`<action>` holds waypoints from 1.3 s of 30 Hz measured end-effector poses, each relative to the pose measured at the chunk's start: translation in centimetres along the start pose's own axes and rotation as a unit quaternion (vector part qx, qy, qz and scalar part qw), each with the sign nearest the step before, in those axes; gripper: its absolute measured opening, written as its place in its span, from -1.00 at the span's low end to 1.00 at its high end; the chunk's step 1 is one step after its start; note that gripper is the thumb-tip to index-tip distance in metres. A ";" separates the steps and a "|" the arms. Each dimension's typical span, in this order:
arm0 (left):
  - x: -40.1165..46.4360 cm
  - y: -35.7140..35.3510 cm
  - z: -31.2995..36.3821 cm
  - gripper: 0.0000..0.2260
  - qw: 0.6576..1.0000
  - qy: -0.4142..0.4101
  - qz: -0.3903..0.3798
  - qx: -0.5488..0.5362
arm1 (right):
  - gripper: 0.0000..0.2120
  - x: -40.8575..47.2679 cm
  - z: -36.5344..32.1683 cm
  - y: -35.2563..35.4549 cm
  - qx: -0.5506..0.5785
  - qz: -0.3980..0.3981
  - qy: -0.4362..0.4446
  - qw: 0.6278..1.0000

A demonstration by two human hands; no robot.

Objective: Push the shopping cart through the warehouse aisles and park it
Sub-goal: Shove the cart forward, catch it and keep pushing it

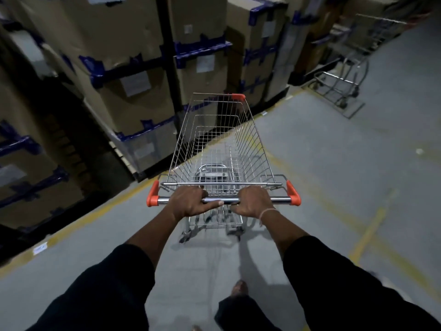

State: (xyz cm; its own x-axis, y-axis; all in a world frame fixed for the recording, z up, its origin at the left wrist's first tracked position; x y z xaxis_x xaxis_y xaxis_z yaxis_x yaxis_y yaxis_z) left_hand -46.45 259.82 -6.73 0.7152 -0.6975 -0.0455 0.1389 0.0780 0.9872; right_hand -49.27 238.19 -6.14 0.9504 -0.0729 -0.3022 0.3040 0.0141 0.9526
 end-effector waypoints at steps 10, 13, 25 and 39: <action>11.6 0.1 2.1 -0.23 0.994 -0.104 -0.015 0.025 | -0.45 2.5 8.2 0.6 0.013 0.008 -0.106 0.994; 15.6 0.0 2.9 -0.25 0.991 -0.127 -0.022 0.034 | -0.47 3.7 11.0 0.9 0.038 0.008 -0.134 0.990; 30.9 -0.2 6.9 -0.27 0.978 -0.205 -0.039 0.014 | -0.47 8.0 21.9 1.8 0.092 0.048 -0.194 0.976; 52.3 0.0 12.7 -0.20 0.954 -0.298 -0.023 0.028 | -0.51 17.1 37.2 4.7 0.111 0.053 -0.297 0.947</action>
State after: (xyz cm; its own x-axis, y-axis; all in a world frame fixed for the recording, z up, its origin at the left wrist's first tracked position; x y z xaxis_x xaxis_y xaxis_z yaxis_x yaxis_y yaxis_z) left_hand -17.73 214.30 -7.19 0.1903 -0.9817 -0.0106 0.1117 0.0109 0.9937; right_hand -34.01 199.95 -5.54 0.7502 -0.6320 -0.1944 0.1260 -0.1519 0.9803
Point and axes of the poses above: each hand's wrist, its own x-axis towards the middle knuckle, its own y-axis out of the back of the hand, z = x × y, the point moved 2 cm from there along x, towards the middle knuckle, and after that the axes turned 10 degrees about -y, right-handed, at the moved point
